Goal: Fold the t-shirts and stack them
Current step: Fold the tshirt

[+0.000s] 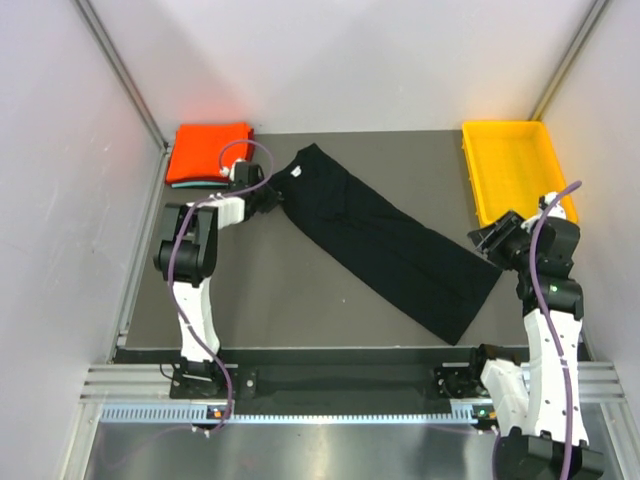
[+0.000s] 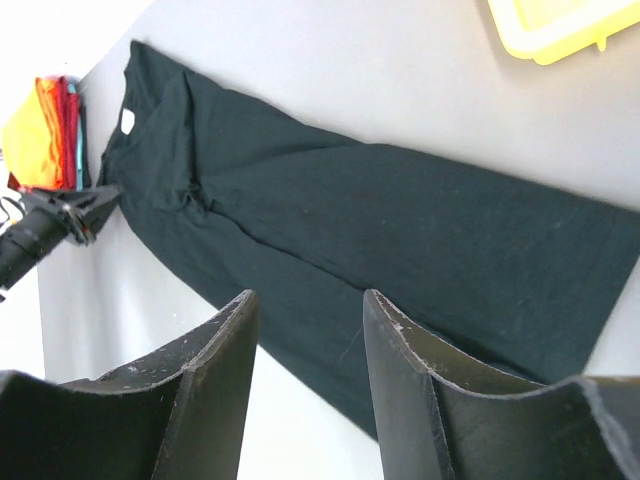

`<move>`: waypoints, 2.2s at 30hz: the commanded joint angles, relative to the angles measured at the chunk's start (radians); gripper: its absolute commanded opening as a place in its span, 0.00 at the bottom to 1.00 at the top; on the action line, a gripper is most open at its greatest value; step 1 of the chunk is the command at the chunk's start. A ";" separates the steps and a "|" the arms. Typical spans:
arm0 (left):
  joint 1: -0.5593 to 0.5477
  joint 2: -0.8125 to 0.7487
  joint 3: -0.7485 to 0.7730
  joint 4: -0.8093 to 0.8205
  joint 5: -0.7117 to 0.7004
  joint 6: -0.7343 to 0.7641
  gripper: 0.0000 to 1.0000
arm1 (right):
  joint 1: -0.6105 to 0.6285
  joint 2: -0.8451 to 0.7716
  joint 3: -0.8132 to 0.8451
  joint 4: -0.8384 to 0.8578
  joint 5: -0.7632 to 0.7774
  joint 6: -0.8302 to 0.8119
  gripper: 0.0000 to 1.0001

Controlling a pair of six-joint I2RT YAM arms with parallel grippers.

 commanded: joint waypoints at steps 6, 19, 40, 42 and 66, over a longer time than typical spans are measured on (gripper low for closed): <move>0.010 0.256 0.294 0.036 0.082 0.002 0.00 | 0.009 0.071 0.038 0.070 0.042 -0.014 0.47; -0.019 -0.130 0.174 -0.317 -0.070 0.082 0.44 | 0.007 0.158 0.143 -0.019 0.132 -0.070 0.45; -0.875 -0.550 -0.591 0.100 -0.300 -0.413 0.36 | 0.009 0.066 0.170 -0.310 0.322 0.069 0.48; -0.906 -0.520 -0.543 0.052 -0.338 -0.412 0.35 | 0.007 0.034 0.156 -0.320 0.321 0.082 0.47; -1.001 -0.215 -0.324 0.065 -0.369 -0.438 0.39 | 0.009 -0.040 0.116 -0.326 0.335 0.102 0.47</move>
